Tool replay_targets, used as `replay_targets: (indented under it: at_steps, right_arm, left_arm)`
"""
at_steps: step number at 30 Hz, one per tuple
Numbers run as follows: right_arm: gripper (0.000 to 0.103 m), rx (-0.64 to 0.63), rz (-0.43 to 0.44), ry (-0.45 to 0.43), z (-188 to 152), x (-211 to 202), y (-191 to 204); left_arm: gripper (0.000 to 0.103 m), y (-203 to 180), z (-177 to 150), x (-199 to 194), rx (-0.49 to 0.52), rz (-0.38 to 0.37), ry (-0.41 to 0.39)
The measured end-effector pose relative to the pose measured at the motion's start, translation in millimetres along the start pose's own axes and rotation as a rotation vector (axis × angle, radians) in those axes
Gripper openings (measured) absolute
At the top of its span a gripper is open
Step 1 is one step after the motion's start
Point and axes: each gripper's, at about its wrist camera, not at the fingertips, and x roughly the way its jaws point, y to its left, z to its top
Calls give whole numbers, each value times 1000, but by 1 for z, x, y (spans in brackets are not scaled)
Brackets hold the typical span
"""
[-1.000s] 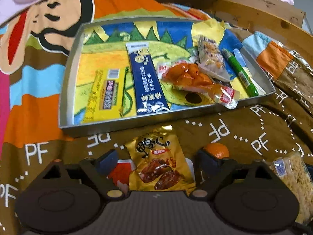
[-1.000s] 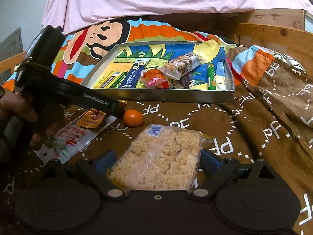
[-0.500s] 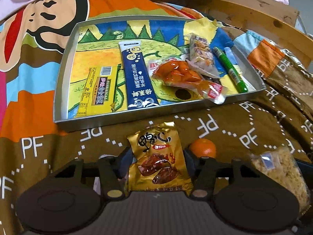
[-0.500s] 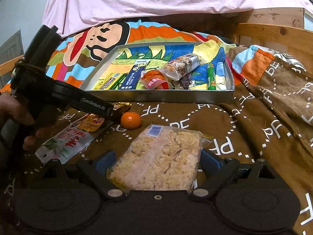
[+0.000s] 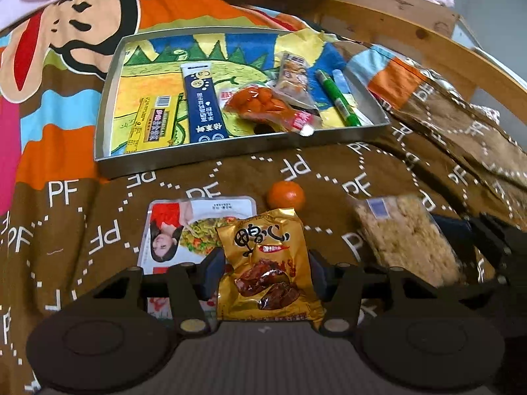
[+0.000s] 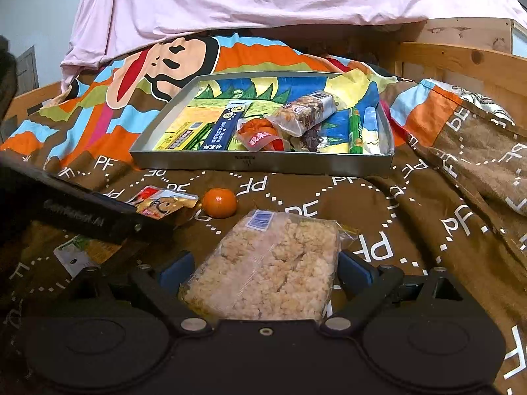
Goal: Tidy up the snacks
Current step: 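Position left tool fingers around gold duck pack while right tool straddles puffed-rice block, then grasp the gold duck pack with left tool while right tool grasps and lifts puffed-rice block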
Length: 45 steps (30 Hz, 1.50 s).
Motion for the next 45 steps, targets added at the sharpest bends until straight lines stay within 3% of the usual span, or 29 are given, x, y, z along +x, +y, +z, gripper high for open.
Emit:
replay_targets:
  at_steps: [6,10,16,19,21,22,25,27,30,38,45]
  right_arm:
    - [99,-57,-47,26,-2,5,10]
    - [91,-60,-56,20,-4,4,11]
    - [89,-60,-61,11,-4,2,12]
    - [89,-54,-59,11,-5,0,12]
    - [89,-54,-59,11,-5,0,13]
    - [89,-55,-59,11,-5,0,13]
    - [89,-58,-61,10,-5,-1,12]
    - [89,-56,-59,9,-5,-1,12]
    - [88,-61,-60,5,-6,-1,13]
    - [86,-85,-71,14,-5,-9,20]
    - [86,-81,-119,16,-19,-49,29]
  left_arm:
    - [60,-5,-3,3,38,24,-6]
    - [61,-7,-4,4,36,36,-9]
    - [61,-13,-6,5,59,76,1]
    - [71,-16,-7,5,67,101,12]
    - [83,-15,-10,6,48,116,25]
    - [83,-15,-11,6,42,125,26]
    - [79,-15,-14,6,56,149,19]
    - [68,-16,-14,5,78,162,18]
    - [62,-20,-14,4,119,168,18]
    - [56,-14,-22,-12,72,104,9]
    - [54,-10,-36,-31,12,43,38]
